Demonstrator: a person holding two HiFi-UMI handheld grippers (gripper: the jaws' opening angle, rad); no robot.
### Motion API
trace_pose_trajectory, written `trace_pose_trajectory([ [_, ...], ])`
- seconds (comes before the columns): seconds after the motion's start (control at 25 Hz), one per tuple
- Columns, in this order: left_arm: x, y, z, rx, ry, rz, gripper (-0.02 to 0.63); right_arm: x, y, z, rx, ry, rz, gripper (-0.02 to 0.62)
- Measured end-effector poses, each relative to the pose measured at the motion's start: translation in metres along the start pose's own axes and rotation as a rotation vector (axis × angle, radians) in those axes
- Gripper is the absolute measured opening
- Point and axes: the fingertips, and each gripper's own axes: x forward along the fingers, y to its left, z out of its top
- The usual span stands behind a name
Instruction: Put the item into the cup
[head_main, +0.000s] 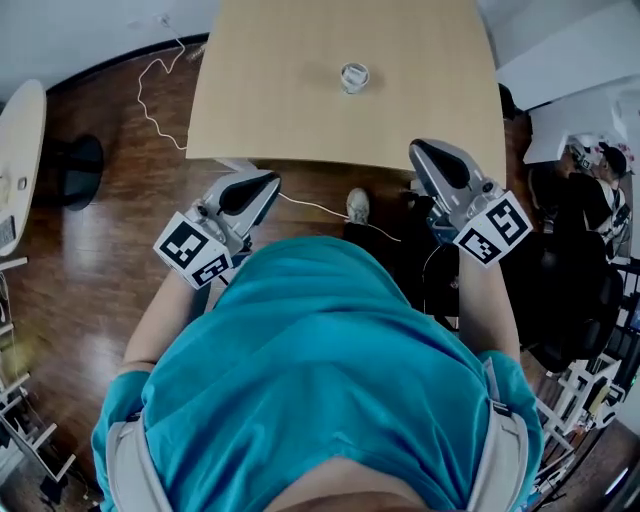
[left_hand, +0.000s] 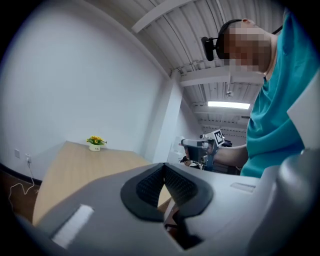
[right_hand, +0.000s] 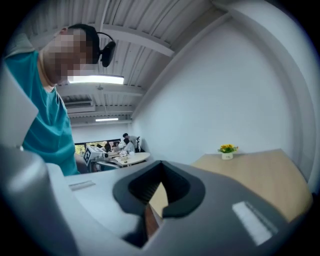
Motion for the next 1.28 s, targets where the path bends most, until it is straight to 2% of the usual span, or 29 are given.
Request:
trace_pose_trajectory([
  [0.16,-0.057,-0.011,0.004,-0.04,-0.023,0.035,0.002,-0.012,0.057,0.008,-0.017,0.004,-0.005,0.002],
  [0.32,-0.079,-0.036,0.019,-0.013,-0.05,0.034,0.002,-0.046,0.082,0.02,-0.028,-0.022,-0.049,0.002],
  [0.64,-0.057,-0.123,0.022,0.021,-0.081,0.053,0.002,-0.163,0.095,0.015,-0.057,-0.049,-0.094,0.002],
  [0.84,-0.032,-0.202,-0.003,0.035,-0.075,0.09,0.002,-0.24,0.108,-0.015,-0.065,-0.038,-0.058,0.002],
  [1.04,-0.03,-0.269,-0.021,0.056,-0.05,0.092,0.002,-0.281,0.12,-0.036,-0.032,-0.033,-0.027,0.002],
  [1.28,-0.067,-0.281,-0.016,0.069,-0.072,0.11,0.002,-0.289,0.15,-0.038,-0.004,-0.064,-0.064,0.001],
])
